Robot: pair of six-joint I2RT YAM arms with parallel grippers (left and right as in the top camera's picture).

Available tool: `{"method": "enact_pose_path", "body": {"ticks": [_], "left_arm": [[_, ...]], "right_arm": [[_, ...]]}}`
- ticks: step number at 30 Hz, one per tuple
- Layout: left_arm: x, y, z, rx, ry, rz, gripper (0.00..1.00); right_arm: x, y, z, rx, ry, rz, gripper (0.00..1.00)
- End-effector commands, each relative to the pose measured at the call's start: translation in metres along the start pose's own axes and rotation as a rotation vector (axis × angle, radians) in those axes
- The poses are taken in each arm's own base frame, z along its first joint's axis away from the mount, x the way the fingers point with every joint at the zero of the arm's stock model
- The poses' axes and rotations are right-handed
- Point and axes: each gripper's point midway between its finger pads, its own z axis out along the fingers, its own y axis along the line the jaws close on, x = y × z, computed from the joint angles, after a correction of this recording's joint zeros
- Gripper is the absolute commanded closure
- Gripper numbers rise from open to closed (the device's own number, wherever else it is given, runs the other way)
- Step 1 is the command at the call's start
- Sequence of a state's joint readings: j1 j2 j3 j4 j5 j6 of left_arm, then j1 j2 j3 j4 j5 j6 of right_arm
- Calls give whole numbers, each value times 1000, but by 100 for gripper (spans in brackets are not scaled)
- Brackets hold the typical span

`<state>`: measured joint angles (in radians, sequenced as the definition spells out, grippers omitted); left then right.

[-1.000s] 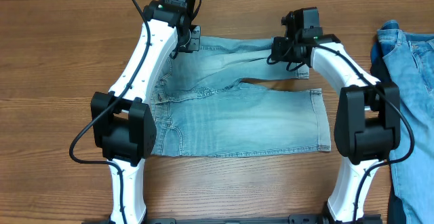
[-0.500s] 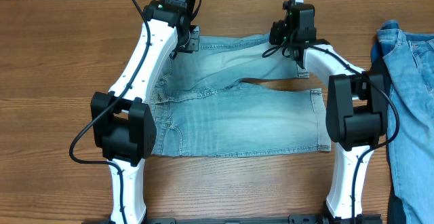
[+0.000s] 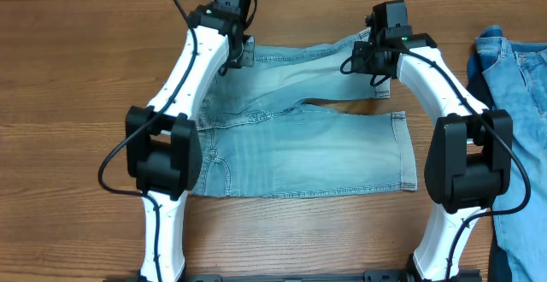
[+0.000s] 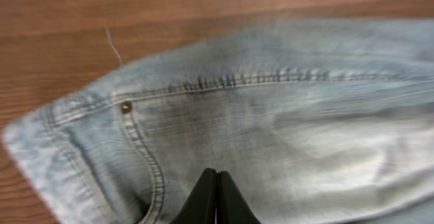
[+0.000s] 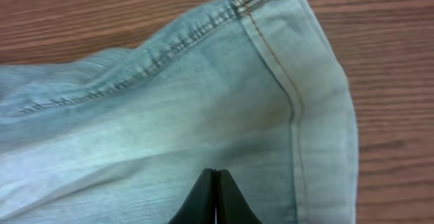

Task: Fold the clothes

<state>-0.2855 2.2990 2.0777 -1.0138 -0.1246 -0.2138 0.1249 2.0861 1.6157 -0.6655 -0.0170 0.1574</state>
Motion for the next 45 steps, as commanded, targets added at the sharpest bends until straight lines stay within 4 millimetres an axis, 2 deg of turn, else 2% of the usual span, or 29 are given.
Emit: {"method": "enact_pose_path", "body": {"ticks": [1,4,7,13,17,20,24,33,37,42,45], "left_arm": [[3,3,19,-18,24,-8,96],[-1,6,21,-35,7,13,96],[-4,24,20,-109,-5,1,96],[-10,17,22,-42,-23,-20,96],[-18,15,22,-33,-53,-48,96],[-15,15,24,-31,-43,-65,96],[-5,15,37,-36,-28,-63,96],[-1,16,59,-32,-54,-70,96],[2,16,69,-29,-68,-73,96],[4,21,77,-36,-79,-82,96],[10,35,87,-48,-74,-99,96]], "right_arm": [[0,-6,0,29,-5,4,96],[9,-14,9,59,-1,4,96],[19,-17,19,65,2,-7,96],[42,-23,39,63,-3,-7,96],[44,-24,41,64,-1,-7,96],[45,-24,41,64,0,-6,96],[45,-24,41,64,1,-6,96],[60,-28,48,69,20,-6,96],[60,-28,48,70,22,-6,96],[71,-42,47,144,54,-9,96],[85,-56,44,219,107,-15,96]]}}
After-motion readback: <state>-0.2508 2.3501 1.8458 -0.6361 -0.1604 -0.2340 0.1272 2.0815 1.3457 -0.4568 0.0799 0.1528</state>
